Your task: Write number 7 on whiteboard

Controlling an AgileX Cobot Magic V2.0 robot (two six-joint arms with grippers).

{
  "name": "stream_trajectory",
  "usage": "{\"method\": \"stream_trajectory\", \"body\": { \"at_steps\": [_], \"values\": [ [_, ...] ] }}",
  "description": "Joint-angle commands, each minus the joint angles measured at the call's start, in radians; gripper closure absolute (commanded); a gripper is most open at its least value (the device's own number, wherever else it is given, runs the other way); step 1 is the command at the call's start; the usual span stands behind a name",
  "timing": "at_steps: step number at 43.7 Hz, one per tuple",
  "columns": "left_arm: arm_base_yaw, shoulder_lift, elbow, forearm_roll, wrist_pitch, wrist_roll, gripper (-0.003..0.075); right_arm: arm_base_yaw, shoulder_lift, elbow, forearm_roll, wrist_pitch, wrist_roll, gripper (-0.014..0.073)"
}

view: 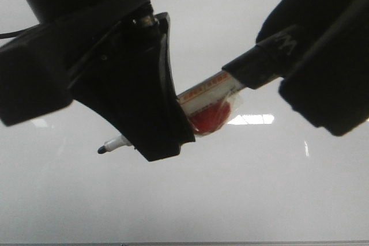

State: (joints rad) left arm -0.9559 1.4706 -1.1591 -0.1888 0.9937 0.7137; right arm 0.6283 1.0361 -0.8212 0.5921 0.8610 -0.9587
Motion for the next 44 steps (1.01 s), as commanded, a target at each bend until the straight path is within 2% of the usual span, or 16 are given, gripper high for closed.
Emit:
{"method": "stream_trajectory", "body": {
  "at_steps": [1,9,12,25,30,34,38,41,44],
  "values": [
    [-0.007,-0.033,-0.032,-0.016,-0.03,0.019,0.0741,0.009,0.009,-0.035,0.057,-0.055,-0.026,0.0013],
    [-0.007,-0.033,-0.032,-0.018,-0.055,0.021,0.0741,0.011,0.042,-0.035,0.062,-0.069,-0.026,0.0016],
    [-0.007,-0.033,-0.032,-0.018,-0.055,0.021,0.0741,0.011,0.043,-0.035,0.083,-0.071,-0.026,0.0048],
    [-0.007,-0.033,-0.032,-0.018,-0.057,0.021,0.0741,0.011,0.054,-0.034,0.1,-0.074,-0.026,0.0335],
    [-0.007,-0.033,-0.032,-0.018,-0.062,0.021,0.0727,0.011,0.061,-0.034,0.098,-0.072,-0.026,0.0473],
    [-0.005,-0.035,-0.032,-0.018,-0.069,0.019,0.0627,0.011,0.061,-0.034,0.098,-0.069,-0.026,0.0582],
    [-0.001,-0.04,-0.034,-0.018,-0.073,0.003,0.047,0.011,0.061,-0.034,0.098,-0.064,-0.026,0.0664],
    [0.008,-0.057,-0.038,-0.01,-0.071,-0.025,0.0381,0.007,0.058,-0.034,0.098,-0.061,-0.025,0.0657],
    [0.024,-0.089,-0.038,-0.001,-0.067,-0.067,0.0333,0.006,0.057,-0.034,0.096,-0.062,-0.019,0.0658]
  ]
}}
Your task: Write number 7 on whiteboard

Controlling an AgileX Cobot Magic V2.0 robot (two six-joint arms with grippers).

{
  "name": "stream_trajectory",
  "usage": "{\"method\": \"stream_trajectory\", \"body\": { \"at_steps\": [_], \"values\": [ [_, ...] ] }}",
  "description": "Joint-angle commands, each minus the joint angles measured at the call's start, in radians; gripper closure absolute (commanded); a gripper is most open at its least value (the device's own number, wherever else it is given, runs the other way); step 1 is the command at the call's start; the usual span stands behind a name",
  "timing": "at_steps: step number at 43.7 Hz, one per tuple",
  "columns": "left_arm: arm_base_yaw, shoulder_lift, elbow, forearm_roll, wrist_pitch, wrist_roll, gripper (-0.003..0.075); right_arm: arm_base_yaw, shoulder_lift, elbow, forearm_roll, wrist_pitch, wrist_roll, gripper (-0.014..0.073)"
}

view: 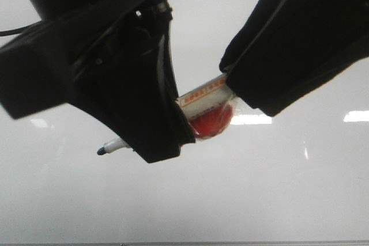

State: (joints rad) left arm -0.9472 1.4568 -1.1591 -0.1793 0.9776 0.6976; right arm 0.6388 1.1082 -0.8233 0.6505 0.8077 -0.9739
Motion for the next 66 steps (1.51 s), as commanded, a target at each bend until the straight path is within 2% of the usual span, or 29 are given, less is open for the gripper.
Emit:
{"method": "stream_trajectory", "body": {
  "at_steps": [1,6,10,17,24,31,36,40,43,48,55,66],
  "values": [
    [0.024,-0.087,-0.038,-0.008,-0.041,-0.059,0.0326,-0.005,-0.016,-0.033,0.034,-0.008,0.005,0.0658],
    [0.087,-0.162,-0.038,-0.008,0.006,-0.111,0.0333,-0.005,-0.027,-0.033,-0.036,-0.029,0.102,0.0658],
    [0.143,-0.242,-0.012,-0.008,0.002,-0.155,0.0333,-0.006,-0.037,-0.054,-0.169,-0.019,0.239,0.0658],
    [0.226,-0.397,0.085,-0.014,-0.058,-0.16,0.0333,-0.042,-0.062,-0.161,-0.391,0.08,0.511,0.0658],
    [0.309,-0.506,0.176,-0.016,-0.137,-0.245,0.0333,-0.151,-0.129,-0.169,-0.41,0.089,0.623,0.0658],
    [0.345,-0.535,0.212,-0.016,-0.172,-0.251,0.0333,-0.328,-0.246,-0.067,-0.395,0.003,0.627,0.066],
    [0.347,-0.535,0.212,-0.016,-0.185,-0.251,0.0333,-0.403,-0.266,-0.043,-0.254,-0.016,0.548,0.0659],
    [0.347,-0.535,0.212,-0.016,-0.203,-0.251,0.0333,-0.41,-0.252,-0.043,-0.109,-0.095,0.455,0.0659],
    [0.347,-0.535,0.212,-0.016,-0.207,-0.251,0.0333,-0.41,-0.234,-0.043,-0.055,-0.165,0.422,0.0659],
    [0.347,-0.535,0.212,-0.016,-0.209,-0.251,0.0333,-0.41,-0.188,-0.044,-0.05,-0.238,0.421,0.0659],
    [0.347,-0.535,0.212,-0.018,-0.214,-0.251,0.0333,-0.406,-0.101,-0.09,-0.046,-0.234,0.415,0.0659],
    [0.347,-0.535,0.212,-0.018,-0.217,-0.251,0.0333,-0.334,0.019,-0.186,-0.045,-0.295,0.399,0.0661]
  ]
}}
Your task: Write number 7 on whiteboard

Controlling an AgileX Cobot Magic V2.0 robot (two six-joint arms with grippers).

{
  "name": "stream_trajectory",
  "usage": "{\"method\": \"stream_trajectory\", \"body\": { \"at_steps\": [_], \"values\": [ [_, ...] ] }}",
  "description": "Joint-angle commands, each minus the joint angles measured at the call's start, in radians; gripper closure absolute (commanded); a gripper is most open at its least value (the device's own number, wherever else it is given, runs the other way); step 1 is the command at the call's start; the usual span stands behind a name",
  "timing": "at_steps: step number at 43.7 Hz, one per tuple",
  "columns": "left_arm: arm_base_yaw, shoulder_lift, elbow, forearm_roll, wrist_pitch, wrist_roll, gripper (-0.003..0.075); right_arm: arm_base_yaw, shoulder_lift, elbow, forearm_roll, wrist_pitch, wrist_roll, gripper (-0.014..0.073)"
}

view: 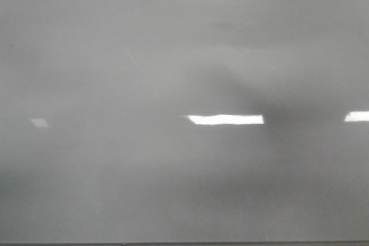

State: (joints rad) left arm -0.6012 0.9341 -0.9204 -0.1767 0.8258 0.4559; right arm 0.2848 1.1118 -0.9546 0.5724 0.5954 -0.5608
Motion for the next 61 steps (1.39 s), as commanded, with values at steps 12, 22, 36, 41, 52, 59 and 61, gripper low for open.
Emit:
{"method": "stream_trajectory", "body": {
  "at_steps": [12,22,36,41,52,59,61],
  "values": [
    [0.001,-0.012,-0.026,-0.02,-0.065,-0.01,0.0333,0.049,0.144,-0.123,0.033,-0.188,-0.014,0.0661],
    [0.001,-0.012,-0.026,-0.02,-0.065,-0.01,0.0333,0.049,0.202,-0.136,0.033,-0.229,-0.014,0.0661],
    [0.001,-0.012,-0.026,-0.02,-0.073,-0.01,0.0333,0.047,0.26,-0.136,0.033,-0.267,-0.014,0.0661],
    [0.001,-0.012,-0.026,-0.02,-0.073,-0.01,0.0333,0.047,0.261,-0.136,0.032,-0.27,-0.014,0.0661],
    [0.001,-0.012,-0.026,-0.02,-0.073,-0.01,0.0333,-0.058,0.244,-0.136,0.002,-0.176,-0.015,0.0661],
    [0.001,-0.012,-0.026,-0.02,-0.084,-0.01,0.0333,-0.122,0.218,-0.136,-0.001,-0.134,-0.019,0.0661],
    [0.001,-0.012,-0.026,-0.02,-0.089,-0.01,0.0333,-0.122,0.217,-0.136,-0.001,-0.13,-0.024,0.0661]
  ]
}}
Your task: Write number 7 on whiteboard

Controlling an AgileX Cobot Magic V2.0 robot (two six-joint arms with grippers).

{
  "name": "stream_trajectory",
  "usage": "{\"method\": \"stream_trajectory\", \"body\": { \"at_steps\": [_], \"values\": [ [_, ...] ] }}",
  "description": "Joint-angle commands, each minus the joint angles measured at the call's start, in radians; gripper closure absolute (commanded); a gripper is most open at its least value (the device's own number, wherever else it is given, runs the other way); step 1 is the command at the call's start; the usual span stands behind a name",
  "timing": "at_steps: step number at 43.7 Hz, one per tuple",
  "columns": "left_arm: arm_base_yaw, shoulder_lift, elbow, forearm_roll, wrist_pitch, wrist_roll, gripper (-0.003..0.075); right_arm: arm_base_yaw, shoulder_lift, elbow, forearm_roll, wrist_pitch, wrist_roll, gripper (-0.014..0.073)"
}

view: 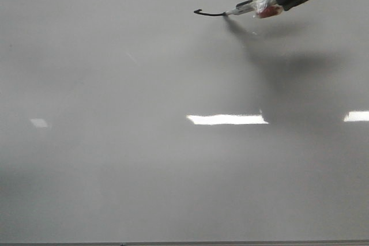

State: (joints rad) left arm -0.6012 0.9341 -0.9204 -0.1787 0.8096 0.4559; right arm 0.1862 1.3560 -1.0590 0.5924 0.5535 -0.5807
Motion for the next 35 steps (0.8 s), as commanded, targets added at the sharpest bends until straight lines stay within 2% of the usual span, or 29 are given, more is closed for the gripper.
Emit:
{"method": "stream_trajectory", "body": {
  "at_steps": [1,6,15,20,28,35],
  "values": [
    [0.001,-0.012,-0.026,-0.018,-0.075,-0.01,0.0333,-0.024,-0.028,-0.031,-0.021,-0.083,-0.004,0.0661],
    [0.001,-0.012,-0.026,-0.018,-0.075,-0.01,0.0333,-0.01,-0.01,-0.031,-0.021,-0.039,-0.009,0.0661],
    [0.001,-0.012,-0.026,-0.018,-0.087,-0.01,0.0333,0.051,0.104,-0.027,-0.022,0.147,-0.048,0.0661],
    [0.001,-0.012,-0.026,-0.018,-0.094,-0.01,0.0333,0.054,0.136,-0.027,-0.022,0.149,-0.049,0.0661],
    [0.001,-0.012,-0.026,-0.018,-0.114,-0.008,0.0333,0.054,0.048,-0.033,-0.021,0.187,-0.077,0.0661],
    [-0.015,-0.003,-0.041,-0.057,-0.08,0.119,0.0328,0.054,-0.112,-0.033,0.042,0.379,-0.273,0.0661]
  ]
}}
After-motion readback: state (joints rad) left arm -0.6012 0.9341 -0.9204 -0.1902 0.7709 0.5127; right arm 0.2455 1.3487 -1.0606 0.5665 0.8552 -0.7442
